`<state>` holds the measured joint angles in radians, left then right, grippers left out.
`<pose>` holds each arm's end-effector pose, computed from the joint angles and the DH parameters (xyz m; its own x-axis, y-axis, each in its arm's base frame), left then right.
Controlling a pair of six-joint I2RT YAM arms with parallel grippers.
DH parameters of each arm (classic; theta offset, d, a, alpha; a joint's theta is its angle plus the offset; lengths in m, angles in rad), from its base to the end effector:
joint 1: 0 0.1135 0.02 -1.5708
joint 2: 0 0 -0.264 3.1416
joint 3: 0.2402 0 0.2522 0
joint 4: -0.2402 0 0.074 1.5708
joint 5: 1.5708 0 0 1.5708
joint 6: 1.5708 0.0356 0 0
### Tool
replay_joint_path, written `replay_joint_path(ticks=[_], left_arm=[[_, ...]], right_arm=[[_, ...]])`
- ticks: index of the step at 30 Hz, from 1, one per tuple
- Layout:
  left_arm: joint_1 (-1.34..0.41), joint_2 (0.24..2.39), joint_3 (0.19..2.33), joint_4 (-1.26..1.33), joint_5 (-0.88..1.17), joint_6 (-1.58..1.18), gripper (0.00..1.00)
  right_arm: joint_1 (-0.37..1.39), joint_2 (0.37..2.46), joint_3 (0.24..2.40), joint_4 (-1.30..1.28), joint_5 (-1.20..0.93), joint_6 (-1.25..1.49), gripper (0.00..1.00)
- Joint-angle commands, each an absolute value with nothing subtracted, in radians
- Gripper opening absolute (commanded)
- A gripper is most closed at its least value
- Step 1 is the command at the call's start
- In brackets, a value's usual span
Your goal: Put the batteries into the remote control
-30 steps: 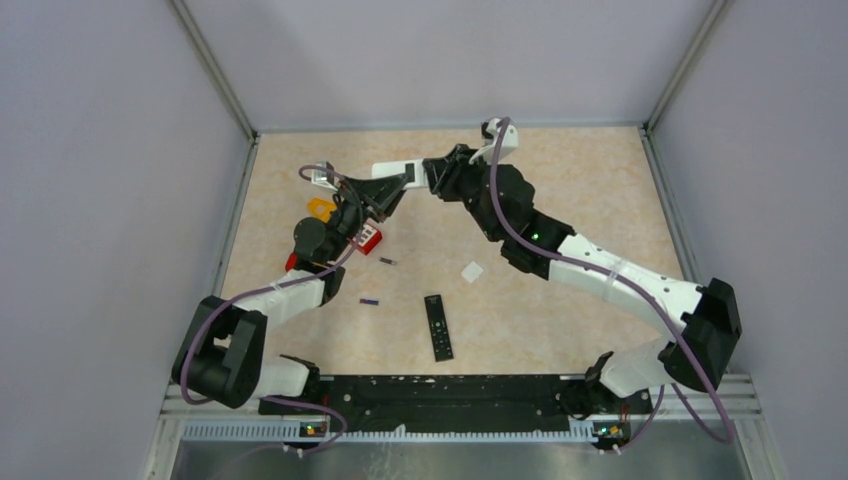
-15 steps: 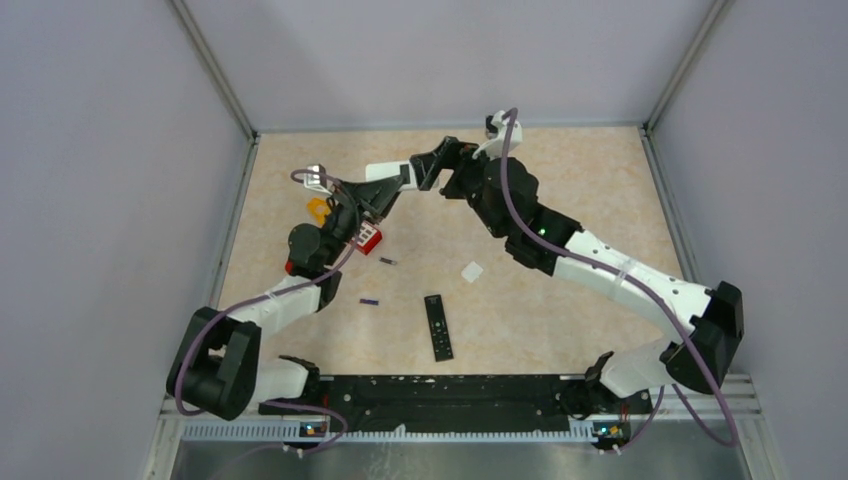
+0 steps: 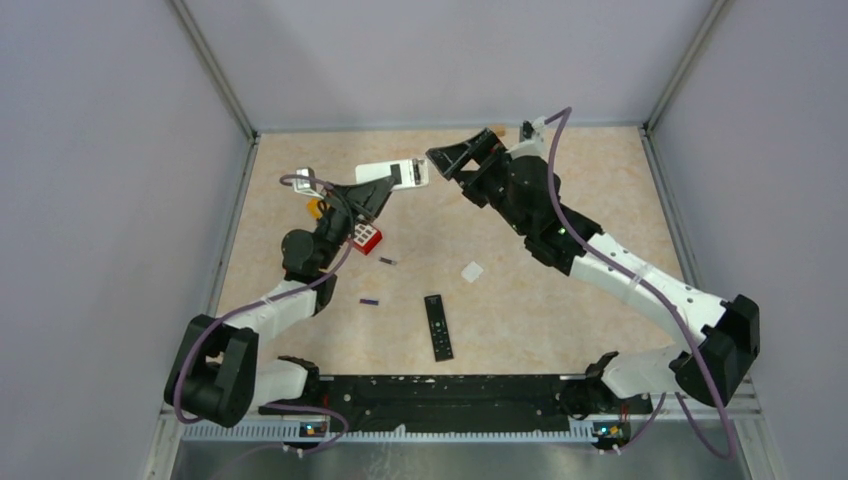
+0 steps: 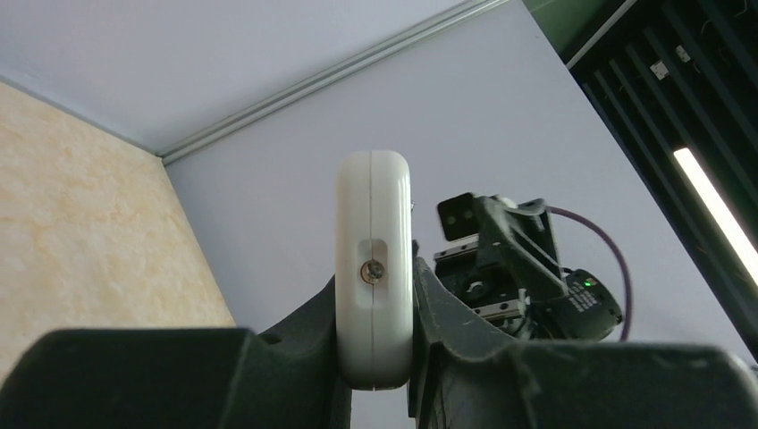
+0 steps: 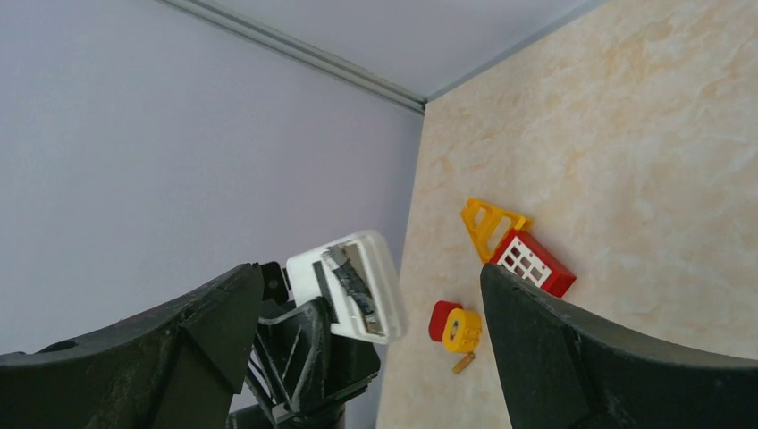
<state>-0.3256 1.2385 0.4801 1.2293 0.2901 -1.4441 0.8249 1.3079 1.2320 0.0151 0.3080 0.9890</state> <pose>0.2330 -0.0894 0.2872 -0.4893 -0.8380 -0.2413 0.4957 -0.0395 -0.8676 0.2169 0.2188 0.4031 -0.4359 0.7015 -0.5639 -0.2373 0.5148 0.8238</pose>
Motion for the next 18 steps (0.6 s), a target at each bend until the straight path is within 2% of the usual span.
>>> replay_joint_path(ticks=[1,6,10,18], left_arm=[[-0.307,1.217,0.480,1.353,0.296,-1.415,0.00],[-0.303,1.265,0.486,1.421,0.305,-1.444,0.00],[-0.299,1.317,0.486,1.499,0.311,-1.479,0.00],[-0.299,1.400,0.497,1.607,0.332,-1.538,0.00]], right_arm=[[0.754,1.291,1.149,0.127,0.127,1.276,0.93],[0.741,1.321,1.121,0.221,0.059,1.442,0.93],[0.734,1.361,1.107,0.340,0.007,1.496,0.93],[0.734,1.436,1.120,0.401,-0.052,1.584,0.93]])
